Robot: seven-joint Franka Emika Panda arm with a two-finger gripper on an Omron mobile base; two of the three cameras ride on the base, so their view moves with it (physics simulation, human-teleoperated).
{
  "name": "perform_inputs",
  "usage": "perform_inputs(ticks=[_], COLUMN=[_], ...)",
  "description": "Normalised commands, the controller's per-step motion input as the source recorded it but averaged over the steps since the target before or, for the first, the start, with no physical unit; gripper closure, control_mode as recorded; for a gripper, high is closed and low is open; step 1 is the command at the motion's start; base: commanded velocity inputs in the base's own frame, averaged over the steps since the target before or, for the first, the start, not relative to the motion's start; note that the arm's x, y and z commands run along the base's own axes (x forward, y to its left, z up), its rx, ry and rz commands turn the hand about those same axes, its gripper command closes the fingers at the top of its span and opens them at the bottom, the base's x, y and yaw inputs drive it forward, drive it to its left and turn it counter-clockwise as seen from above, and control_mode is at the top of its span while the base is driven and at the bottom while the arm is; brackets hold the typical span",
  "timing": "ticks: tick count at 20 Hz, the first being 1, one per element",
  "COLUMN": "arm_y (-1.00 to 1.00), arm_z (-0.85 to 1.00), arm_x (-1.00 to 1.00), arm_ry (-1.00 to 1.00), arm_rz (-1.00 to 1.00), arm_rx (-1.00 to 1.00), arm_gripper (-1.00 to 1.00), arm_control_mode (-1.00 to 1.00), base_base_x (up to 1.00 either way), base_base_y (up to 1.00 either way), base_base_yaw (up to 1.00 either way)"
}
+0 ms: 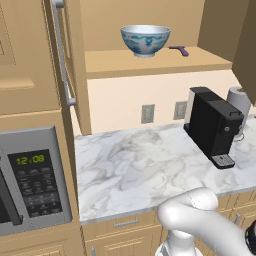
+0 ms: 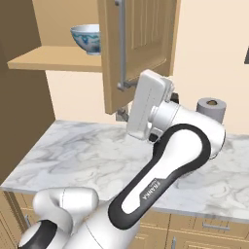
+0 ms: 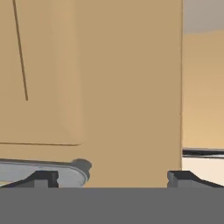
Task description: Pick the mug and place it in the sink. Pick the bowl and place it in the open cabinet and then close the cabinet.
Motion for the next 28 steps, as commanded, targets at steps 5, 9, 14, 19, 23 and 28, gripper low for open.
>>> perform_inputs(ticks=[5,9,14,19,23,28], arm_y=[0.45,0.49,0.49,0.39,0.13,0.0], arm_z=[0.13,0.08,0.02,0.0,0.0,-0.03], arm_x=[0.0,0.11,0.34,0.76,0.86,0.89], arm_ry=[-0.01,0.0,0.0,0.0,0.0,-0.02], arm_rz=[0.0,-0.04,-0.06,-0.11,-0.14,-0.19], arm_rx=[-0.05,-0.03,-0.03,-0.04,-0.02,0.0], arm_gripper=[-1.0,-1.0,-1.0,-1.0,-1.0,-1.0], arm_control_mode=[-1.0,-1.0,-1.0,-1.0,-1.0,-1.0], base_base_x=[0.0,0.0,0.0,0.0,0.0,0.0], base_base_y=[0.0,0.0,0.0,0.0,0.0,0.0], base_base_yaw=[0.0,0.0,0.0,0.0,0.0,0.0])
